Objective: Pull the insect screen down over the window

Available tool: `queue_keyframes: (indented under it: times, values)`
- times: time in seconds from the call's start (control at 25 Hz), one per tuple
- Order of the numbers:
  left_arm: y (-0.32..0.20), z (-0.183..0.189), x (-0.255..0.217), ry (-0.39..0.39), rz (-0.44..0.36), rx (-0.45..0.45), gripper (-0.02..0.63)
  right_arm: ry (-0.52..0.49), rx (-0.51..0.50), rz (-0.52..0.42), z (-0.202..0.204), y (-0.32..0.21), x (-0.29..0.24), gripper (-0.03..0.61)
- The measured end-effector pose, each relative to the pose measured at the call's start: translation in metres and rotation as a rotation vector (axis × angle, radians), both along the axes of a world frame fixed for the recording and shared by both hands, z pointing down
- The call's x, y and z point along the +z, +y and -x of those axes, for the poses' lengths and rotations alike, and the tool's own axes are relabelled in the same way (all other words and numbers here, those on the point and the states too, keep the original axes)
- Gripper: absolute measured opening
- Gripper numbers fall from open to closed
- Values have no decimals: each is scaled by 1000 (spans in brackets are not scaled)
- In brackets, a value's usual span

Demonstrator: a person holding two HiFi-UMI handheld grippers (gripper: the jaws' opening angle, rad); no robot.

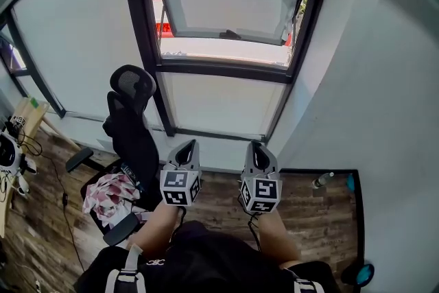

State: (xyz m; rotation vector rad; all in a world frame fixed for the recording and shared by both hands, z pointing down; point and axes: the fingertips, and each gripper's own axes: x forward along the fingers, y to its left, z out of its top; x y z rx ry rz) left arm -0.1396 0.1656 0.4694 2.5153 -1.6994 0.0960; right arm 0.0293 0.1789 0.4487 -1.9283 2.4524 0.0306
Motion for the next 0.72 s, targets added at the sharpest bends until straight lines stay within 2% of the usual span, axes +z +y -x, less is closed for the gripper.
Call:
queue_keyframes:
  times: [0.36,0.72]
  values:
    - [-6,-21,7,-25,-20,-8,3,-17,-4,13,-23,-12,13,3]
    - [-58,-34,19,-13,-27,26,3,-11,17,-1,-35,-56,22,3]
